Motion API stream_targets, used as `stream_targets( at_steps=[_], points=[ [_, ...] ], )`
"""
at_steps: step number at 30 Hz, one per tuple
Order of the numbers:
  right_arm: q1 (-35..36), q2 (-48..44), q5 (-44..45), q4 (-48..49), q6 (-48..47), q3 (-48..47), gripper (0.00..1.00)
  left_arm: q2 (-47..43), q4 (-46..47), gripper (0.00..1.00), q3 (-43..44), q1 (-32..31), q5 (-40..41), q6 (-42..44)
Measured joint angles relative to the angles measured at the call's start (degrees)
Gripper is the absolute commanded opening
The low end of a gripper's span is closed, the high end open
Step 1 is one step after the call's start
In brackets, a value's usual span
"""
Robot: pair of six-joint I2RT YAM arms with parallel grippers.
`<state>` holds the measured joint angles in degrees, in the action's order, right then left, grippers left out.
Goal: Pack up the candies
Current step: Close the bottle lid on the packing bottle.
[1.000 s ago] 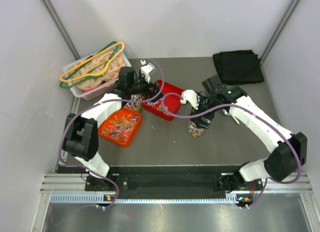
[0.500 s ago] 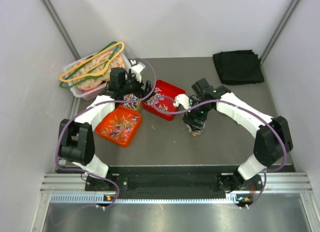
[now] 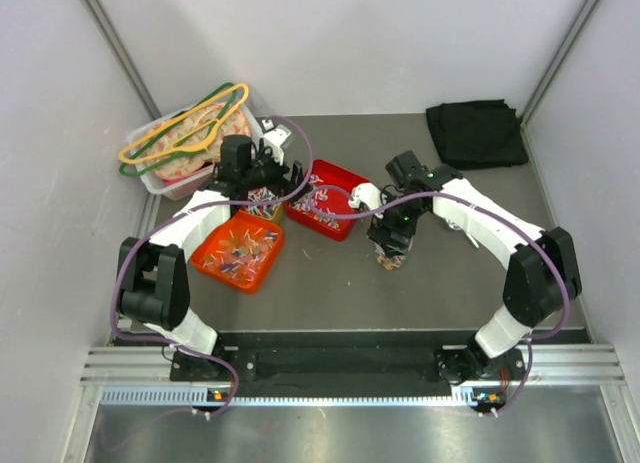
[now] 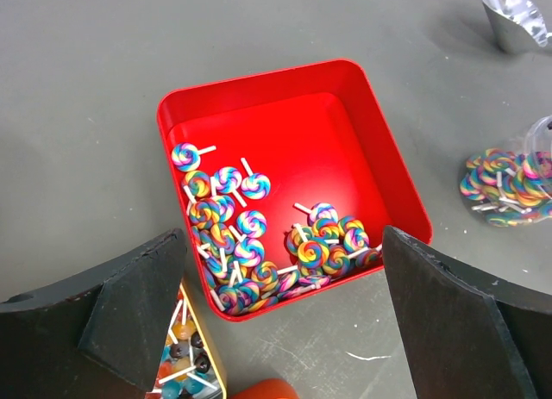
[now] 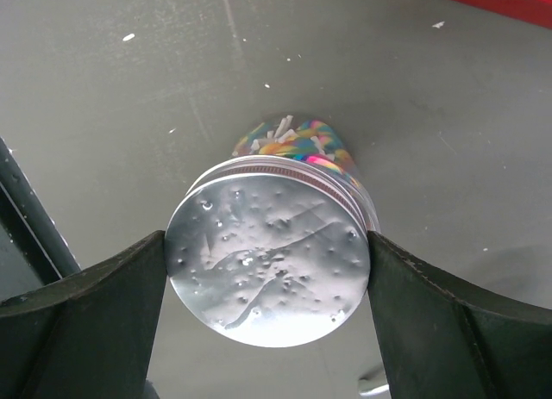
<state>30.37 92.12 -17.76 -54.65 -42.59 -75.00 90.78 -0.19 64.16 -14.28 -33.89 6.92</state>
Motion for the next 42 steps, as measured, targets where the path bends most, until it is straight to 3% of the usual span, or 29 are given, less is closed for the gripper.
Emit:
stream_targets(
  at_steps=[42],
  points=[
    [-4.9,3.3,-4.4,1.5,0.3,-1.8,0.76,0.0,0.0,0.99,0.0,0.0,-2.7,-1.2]
  ],
)
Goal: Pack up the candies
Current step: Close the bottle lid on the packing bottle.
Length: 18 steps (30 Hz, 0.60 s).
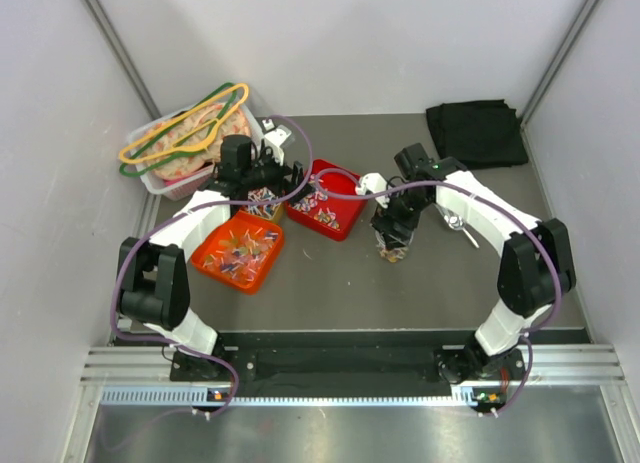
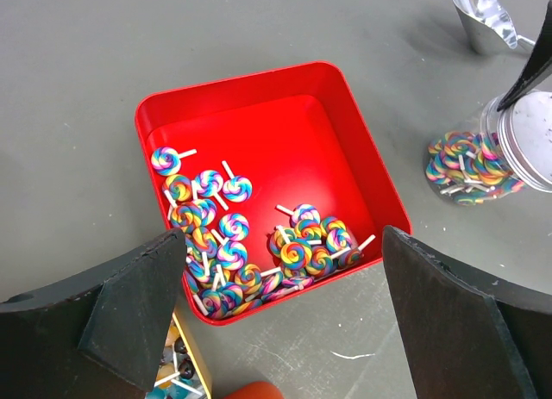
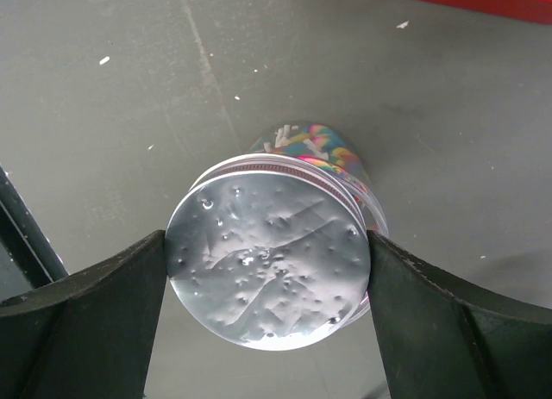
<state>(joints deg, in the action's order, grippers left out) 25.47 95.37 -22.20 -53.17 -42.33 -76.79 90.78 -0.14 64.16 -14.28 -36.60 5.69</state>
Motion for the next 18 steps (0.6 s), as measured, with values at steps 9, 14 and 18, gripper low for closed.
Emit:
stream_targets(
  at_steps=[9,14,18],
  points=[
    [-1.8,0.3,-1.6,-0.1,0.3,-0.9,0.76,0.0,0.0,0.99,0.0,0.0,0.0,0.0],
    [-1.8,-2.5,-1.8,-0.2,0.5,-0.9,0.76,0.2,0.1,0.99,0.0,0.0,-0.2,0.0],
    [-1.8,-4.9,-1.9,-0.3,0.5,-1.2,0.76,0.7,0.1,0.99,0.0,0.0,-0.6,-0.1]
  ],
)
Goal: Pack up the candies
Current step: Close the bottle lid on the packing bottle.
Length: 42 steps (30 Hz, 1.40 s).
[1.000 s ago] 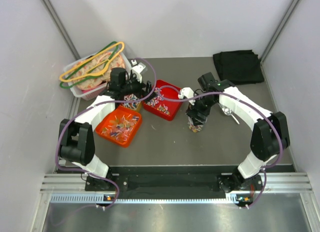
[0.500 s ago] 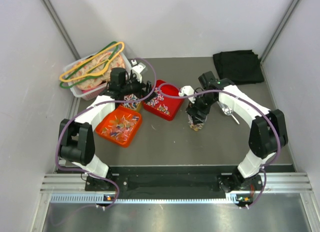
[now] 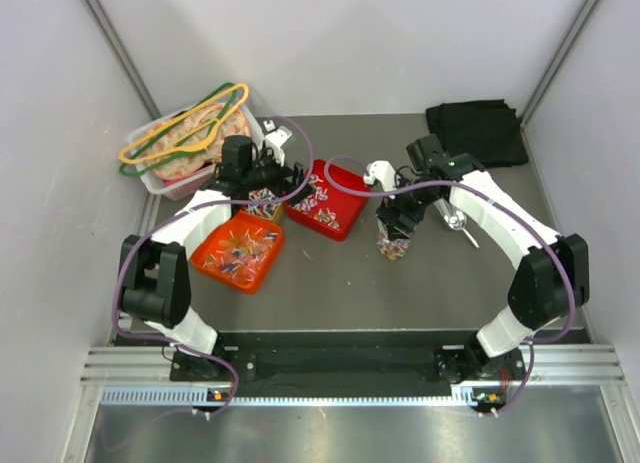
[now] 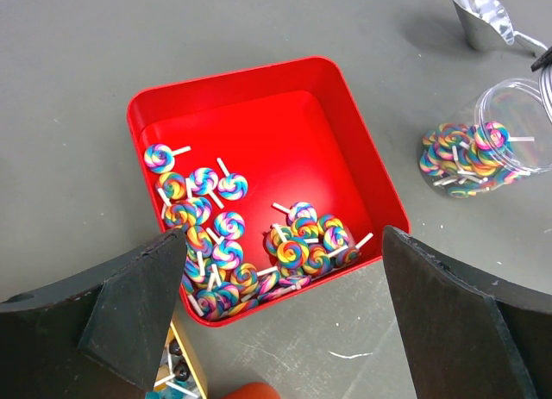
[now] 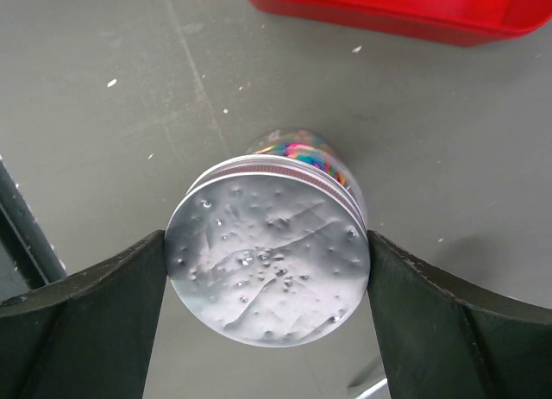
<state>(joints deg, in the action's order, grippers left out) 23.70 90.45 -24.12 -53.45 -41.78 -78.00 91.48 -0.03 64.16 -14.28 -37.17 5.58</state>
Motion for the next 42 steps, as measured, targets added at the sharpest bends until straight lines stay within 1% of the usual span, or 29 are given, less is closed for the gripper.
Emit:
stream_targets(
  at_steps=[11,30,37,42],
  points=[
    [0.0,2.2,1.6,0.6,-0.1,-0.1,0.76,0.2,0.0,0.99,0.0,0.0,-0.5,-0.2],
    [-0.3,5.8,1.7,1.6,-0.1,-0.1,0.76,0.2,0.0,0.99,0.0,0.0,-0.7,-0.2],
    [-0.3,5.9,1.8,1.6,-0.1,-0.1,0.83,0.4,0.0,0.99,0.0,0.0,-1.0,-0.2],
    [-0.3,6.8,1.8,1.9,0.0,-0.1,0.83,1.0,0.0,0.99,0.0,0.0,-1.2,-0.4]
  ],
)
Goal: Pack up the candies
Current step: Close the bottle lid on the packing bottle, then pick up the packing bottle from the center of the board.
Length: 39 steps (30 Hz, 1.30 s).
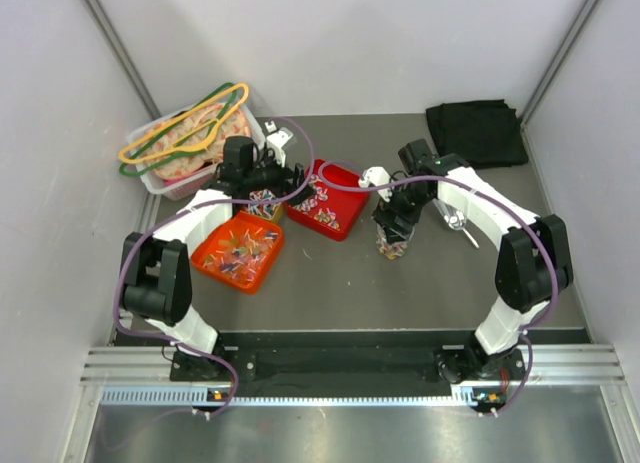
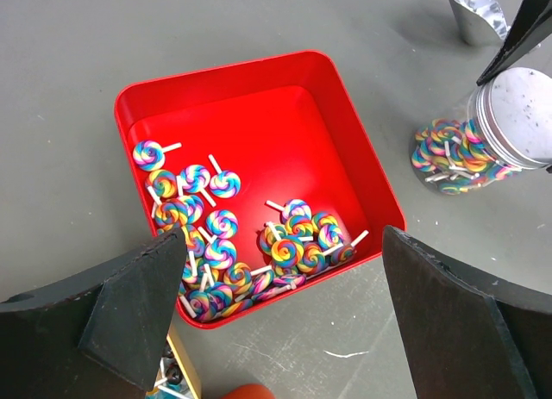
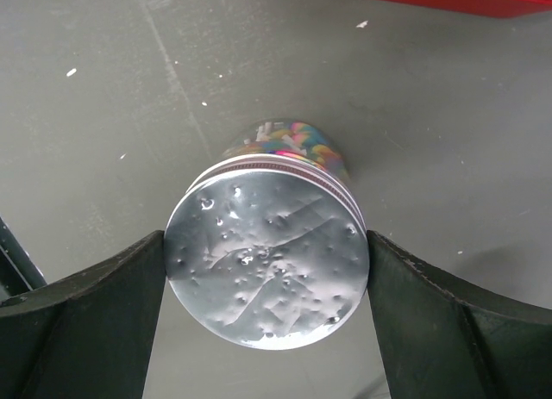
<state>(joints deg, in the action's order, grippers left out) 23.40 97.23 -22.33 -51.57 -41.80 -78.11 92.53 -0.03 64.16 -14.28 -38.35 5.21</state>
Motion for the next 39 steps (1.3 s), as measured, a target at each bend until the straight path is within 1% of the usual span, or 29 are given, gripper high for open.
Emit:
stream_targets(
  at_steps=[4,5,6,7,12,24,29,39],
  points=[
    [0.0,0.0,0.1,0.2,0.5,0.0,0.84,0.0,0.0,0.99,0.0,0.0,-0.2,0.0],
    [0.0,0.0,0.1,0.2,0.7,0.0,0.86,0.0,0.0,0.99,0.0,0.0,-0.2,0.0],
    [0.0,0.0,0.1,0.2,0.8,0.0,0.91,0.0,0.0,0.99,0.0,0.0,-0.3,0.0],
    [0.0,0.0,0.1,0.3,0.9,0.0,0.93,0.0,0.0,0.99,0.0,0.0,-0.4,-0.1],
    [0.0,0.4,0.2,0.4,1.1,0.1,0.99,0.0,0.0,0.99,0.0,0.0,-0.5,-0.3],
    [-0.1,1.1,1.4,0.7,1.5,0.1,0.99,0.0,0.0,0.99,0.0,0.0,-0.9,-0.5],
    [0.0,0.5,3.1,1.0,1.8,0.2,0.99,0.0,0.0,0.99,0.0,0.0,-0.9,-0.6],
    [1.9,-0.7,8.0,5.1,2.9,5.2,0.99,1.2,0.0,0.99,0.0,0.0,-0.9,-0.6]
  ],
)
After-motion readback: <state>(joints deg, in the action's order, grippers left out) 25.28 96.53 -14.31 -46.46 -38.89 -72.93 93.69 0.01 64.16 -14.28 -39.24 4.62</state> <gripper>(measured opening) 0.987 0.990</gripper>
